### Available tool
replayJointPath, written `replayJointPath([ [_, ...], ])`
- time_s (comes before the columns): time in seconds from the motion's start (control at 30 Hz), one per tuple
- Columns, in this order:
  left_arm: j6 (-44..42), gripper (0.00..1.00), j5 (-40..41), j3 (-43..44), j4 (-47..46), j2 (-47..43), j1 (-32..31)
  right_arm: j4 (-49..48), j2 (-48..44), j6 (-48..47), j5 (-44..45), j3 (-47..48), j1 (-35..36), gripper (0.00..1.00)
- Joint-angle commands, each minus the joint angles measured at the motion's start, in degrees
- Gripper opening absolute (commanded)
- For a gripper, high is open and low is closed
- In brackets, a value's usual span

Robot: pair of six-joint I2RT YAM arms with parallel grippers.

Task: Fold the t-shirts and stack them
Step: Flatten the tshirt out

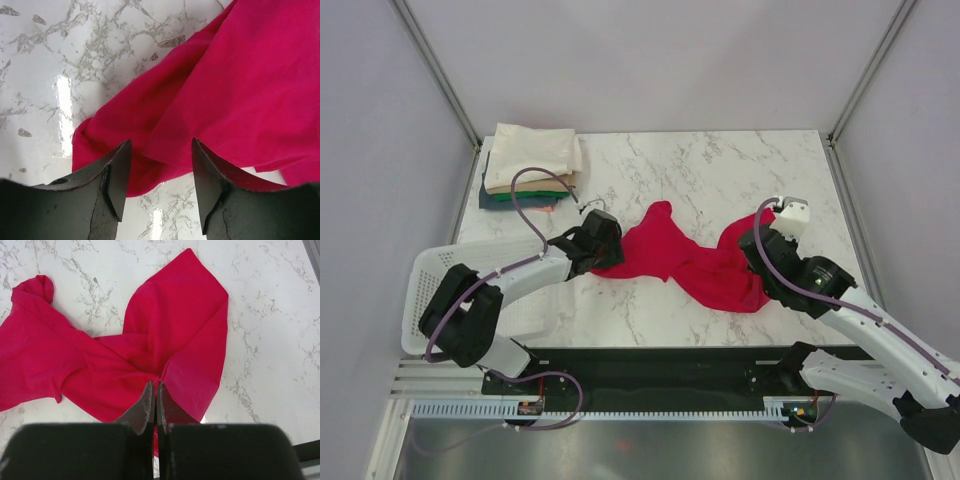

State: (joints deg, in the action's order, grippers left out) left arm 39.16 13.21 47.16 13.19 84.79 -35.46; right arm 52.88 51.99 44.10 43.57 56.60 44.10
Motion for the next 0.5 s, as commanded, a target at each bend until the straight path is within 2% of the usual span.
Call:
replayJointPath([
  [0.0,0.0,0.58,-0.8,0.0,-5.5,0.5,0.1,-3.2,0.8,-1.6,-0.2,-0.7,-0.5,0.0],
  [0.23,0.0,0.48,-1.7,0.0,-6.0,1.2,0.1,-5.2,1.6,-2.0,-1.3,-2.7,-1.3,0.0],
  [0.43,0.0,0.2,-2.5,-0.9,-7.0,0.1,0.1,-5.4,1.2,-2.0,-2.2,-3.3,-2.0,0.0],
  [0.47,0.0,0.08,-2.6,-0.8,-6.6,-0.2,0.1,-5.4,1.0,-2.0,-2.2,-3.3,-2.1,0.0],
])
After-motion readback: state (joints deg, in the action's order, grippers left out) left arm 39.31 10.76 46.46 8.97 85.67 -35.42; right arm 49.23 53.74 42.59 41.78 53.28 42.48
